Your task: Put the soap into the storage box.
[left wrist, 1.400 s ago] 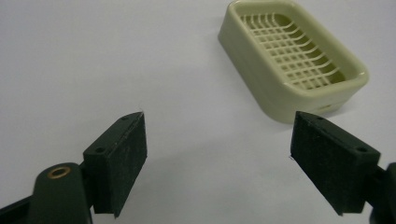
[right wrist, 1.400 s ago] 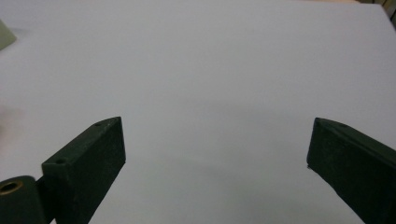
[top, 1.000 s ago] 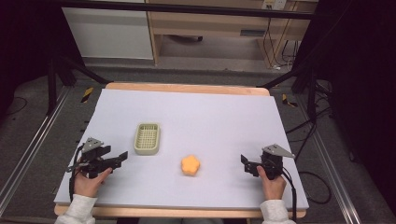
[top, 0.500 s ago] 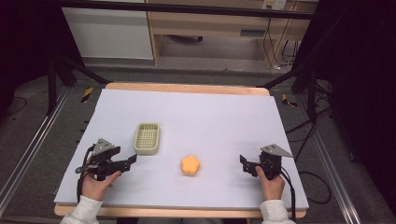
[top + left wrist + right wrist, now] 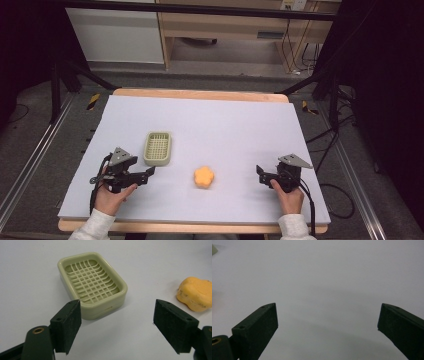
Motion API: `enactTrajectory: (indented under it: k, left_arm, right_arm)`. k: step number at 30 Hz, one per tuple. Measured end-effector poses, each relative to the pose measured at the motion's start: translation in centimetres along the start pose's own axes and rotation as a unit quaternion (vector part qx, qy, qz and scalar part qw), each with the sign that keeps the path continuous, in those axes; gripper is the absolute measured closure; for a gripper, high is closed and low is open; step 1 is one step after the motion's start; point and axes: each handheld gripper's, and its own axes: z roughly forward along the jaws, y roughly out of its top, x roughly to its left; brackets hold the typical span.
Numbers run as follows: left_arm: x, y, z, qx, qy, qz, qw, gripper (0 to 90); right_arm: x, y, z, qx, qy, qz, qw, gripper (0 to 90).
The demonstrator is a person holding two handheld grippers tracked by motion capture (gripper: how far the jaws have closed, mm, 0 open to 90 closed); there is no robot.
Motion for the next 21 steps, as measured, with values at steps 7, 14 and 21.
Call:
enactTrajectory:
  k: [7,14,21]
  left_arm:
    - [-0.9,0.8,0.3,0.002,-0.008,0.014,0.9999,21.8]
    - [-1.9,1.8,0.9,0.006,-0.019,0.034,0.9992,21.4]
    - [-3.4,3.3,1.5,0.011,-0.03,0.055,0.998,21.1]
  right_arm:
    - [0.1,0.1,-0.1,-0.003,-0.004,0.001,1.0,4.9]
    - [0.2,0.0,0.0,0.005,0.001,0.007,1.0,5.2]
    - [0.2,0.0,0.0,0.006,-0.001,0.004,1.0,5.4]
